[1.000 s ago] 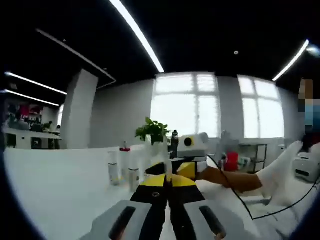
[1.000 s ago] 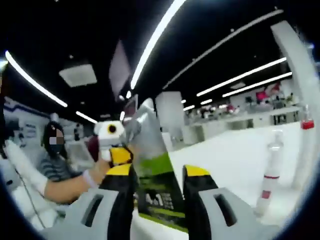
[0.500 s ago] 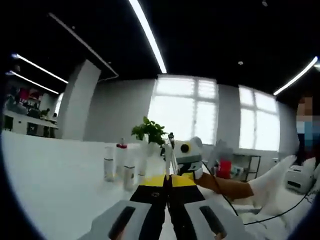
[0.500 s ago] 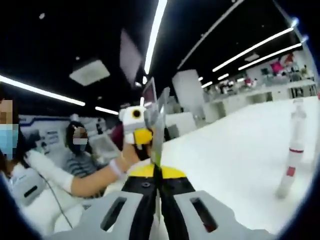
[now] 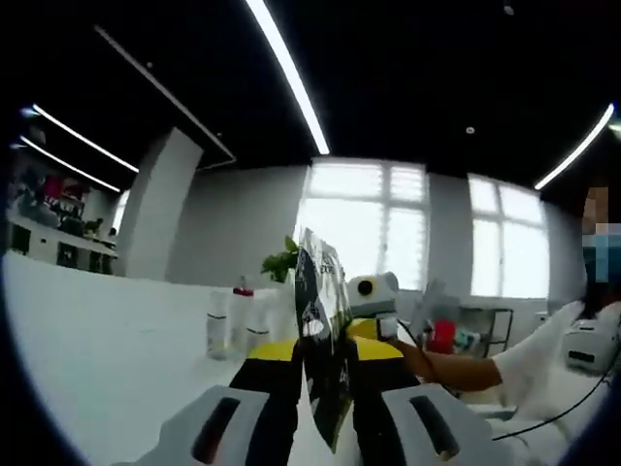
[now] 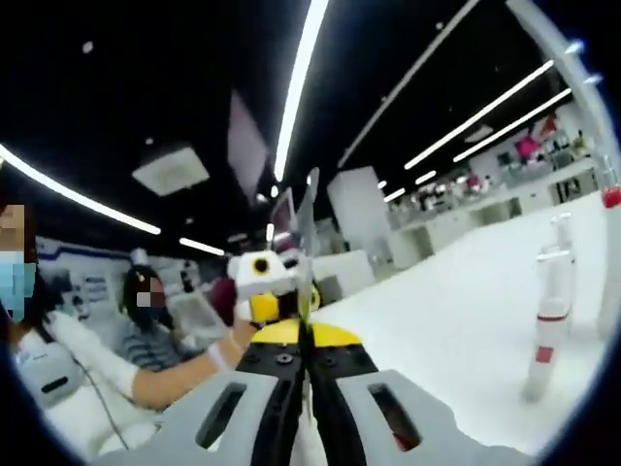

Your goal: Arrange the skincare products in the storage area until every visible bottle or jar stands upright without overlapping.

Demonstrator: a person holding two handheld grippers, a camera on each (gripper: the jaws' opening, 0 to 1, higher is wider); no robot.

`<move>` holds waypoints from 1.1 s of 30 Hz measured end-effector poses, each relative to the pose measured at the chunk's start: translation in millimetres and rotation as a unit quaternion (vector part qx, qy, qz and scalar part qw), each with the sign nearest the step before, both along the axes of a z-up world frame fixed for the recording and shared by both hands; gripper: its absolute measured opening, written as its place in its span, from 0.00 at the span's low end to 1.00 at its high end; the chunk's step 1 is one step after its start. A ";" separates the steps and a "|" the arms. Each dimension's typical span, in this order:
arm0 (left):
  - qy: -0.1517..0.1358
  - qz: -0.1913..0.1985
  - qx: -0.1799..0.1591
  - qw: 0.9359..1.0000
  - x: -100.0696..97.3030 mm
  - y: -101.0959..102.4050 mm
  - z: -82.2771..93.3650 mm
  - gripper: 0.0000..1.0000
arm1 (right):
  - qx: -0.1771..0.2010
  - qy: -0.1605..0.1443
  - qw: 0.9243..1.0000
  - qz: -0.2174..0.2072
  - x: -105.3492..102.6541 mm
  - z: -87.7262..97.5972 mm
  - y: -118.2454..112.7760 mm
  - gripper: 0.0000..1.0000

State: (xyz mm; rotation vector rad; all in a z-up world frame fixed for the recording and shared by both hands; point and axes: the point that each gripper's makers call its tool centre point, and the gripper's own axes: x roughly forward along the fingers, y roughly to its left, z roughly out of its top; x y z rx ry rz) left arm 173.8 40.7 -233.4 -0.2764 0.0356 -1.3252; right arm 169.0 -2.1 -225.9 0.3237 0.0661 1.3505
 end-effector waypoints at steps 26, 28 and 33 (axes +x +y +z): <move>0.114 -0.014 0.011 0.993 10.0 -5.6 -12.4 0.02 | -0.025 -0.024 0.997 -0.068 13.7 -10.1 3.6 0.17; 0.118 -0.016 0.010 0.993 9.2 -5.1 -12.8 0.02 | -0.040 -0.042 0.995 -0.084 17.9 -14.0 4.4 0.25; 0.145 0.000 0.008 0.989 14.1 -2.5 -15.9 0.01 | -0.062 -0.079 0.988 -0.114 23.5 -18.1 3.6 0.43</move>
